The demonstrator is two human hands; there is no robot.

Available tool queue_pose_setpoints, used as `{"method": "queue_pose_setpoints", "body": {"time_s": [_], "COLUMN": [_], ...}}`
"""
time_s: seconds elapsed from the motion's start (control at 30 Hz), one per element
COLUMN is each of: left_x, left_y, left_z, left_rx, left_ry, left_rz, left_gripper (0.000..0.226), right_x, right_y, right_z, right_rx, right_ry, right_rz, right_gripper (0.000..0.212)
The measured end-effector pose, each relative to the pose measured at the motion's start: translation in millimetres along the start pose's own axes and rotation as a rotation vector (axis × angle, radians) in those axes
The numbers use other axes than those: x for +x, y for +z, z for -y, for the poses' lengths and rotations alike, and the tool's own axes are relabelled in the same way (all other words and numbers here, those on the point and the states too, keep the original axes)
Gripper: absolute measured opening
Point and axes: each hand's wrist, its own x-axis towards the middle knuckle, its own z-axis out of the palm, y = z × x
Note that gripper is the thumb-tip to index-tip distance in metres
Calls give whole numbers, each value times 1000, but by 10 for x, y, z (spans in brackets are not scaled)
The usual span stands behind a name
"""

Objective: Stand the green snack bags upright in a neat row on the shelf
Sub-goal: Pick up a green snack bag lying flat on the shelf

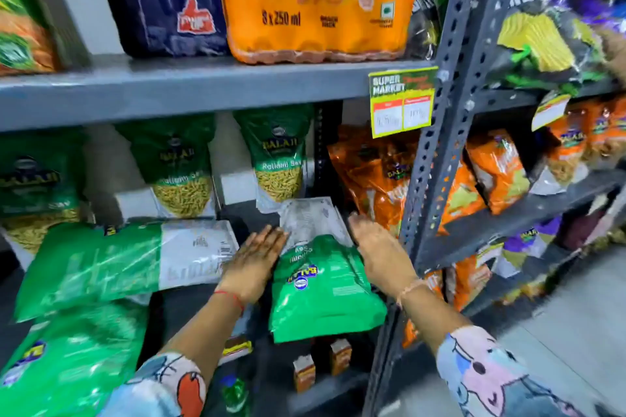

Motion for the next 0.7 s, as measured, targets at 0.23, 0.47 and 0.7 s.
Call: {"method": "queue_pose_setpoints", "body": {"time_s": [0.23, 0.47, 0.7], "left_x": [43, 55, 491], "left_y": [403, 284, -24], "left_z": [13, -59, -204], "left_rx": [-156, -559, -1128], "left_ry": [-75, -239, -717], "left_rz": [284, 297, -207], "left_gripper": [70, 61, 31], "right_x": [-106, -124, 620], "right_y": [496, 529, 165], "right_z": [-344, -343, -18], "right_rx": [-119, 382, 507], "right_ry": [-85, 163, 480], "right_rz": [279, 88, -34], "right_gripper": [79, 52, 38]}}
